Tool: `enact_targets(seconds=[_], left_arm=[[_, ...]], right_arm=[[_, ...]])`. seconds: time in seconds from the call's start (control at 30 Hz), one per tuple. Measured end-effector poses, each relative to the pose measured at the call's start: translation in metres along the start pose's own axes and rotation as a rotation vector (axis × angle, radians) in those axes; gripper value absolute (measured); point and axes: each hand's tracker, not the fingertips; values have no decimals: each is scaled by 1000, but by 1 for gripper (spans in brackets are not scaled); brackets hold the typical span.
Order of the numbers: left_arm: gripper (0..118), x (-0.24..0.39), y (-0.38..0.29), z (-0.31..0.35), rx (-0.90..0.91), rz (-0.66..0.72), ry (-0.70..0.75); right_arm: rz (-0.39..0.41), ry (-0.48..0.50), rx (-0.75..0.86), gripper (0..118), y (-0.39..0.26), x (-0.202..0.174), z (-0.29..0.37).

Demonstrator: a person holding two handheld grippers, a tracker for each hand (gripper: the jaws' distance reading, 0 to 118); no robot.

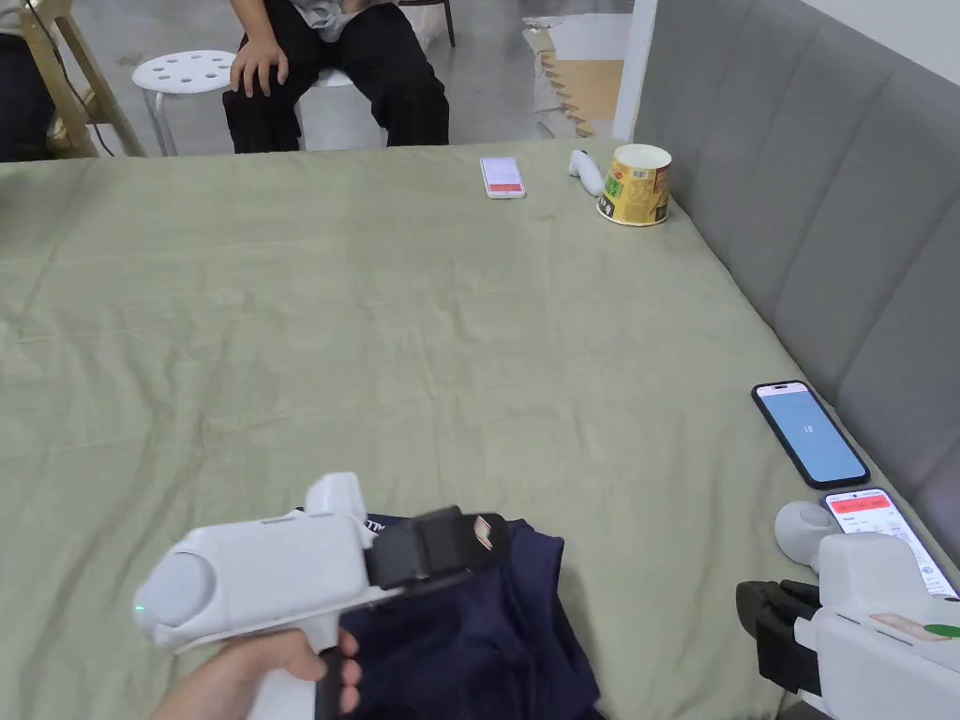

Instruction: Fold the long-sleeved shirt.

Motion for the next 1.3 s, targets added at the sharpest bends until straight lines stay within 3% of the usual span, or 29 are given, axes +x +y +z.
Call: enact_targets(seconds=[0.07, 0.1, 0.13, 0.17, 0.3, 0.63, 0.8, 0.93, 1.07, 1.2, 1.3], left_arm=[[92, 3, 5, 32, 64, 12, 9], [73, 1, 6, 48, 91, 19, 4], [32, 0, 4, 59, 121, 11, 26], [9, 1, 1, 67, 144, -10, 65], [8, 0, -19, 63, 48, -49, 157], [8, -8, -71, -106, -281, -29, 185], [7, -23, -75, -146, -307, 52, 234], [7, -8, -66, -124, -304, -4, 196], [7, 0, -53, -70, -190, -44, 165], [7, -16, -41, -2, -20, 36, 150], [7, -32, -40, 47, 83, 74, 178]], right_arm=[[1, 9, -3, 0, 0, -3, -4], [3, 15, -4, 0, 0, -6, -6], [6, 22, -5, 0, 1, -8, -8], [11, 29, -9, 0, 1, -11, -11], [35, 64, -18, 0, 4, -23, -19], [39, 74, -9, 0, 3, -27, -9], [26, 30, -19, 0, -2, -19, 1], [34, 64, -9, 0, 7, -27, -4], [21, 219, -14, 0, 23, -54, -37], [6, 366, -104, 0, 28, -89, -92], [14, 379, -193, 0, 20, -109, -130]])
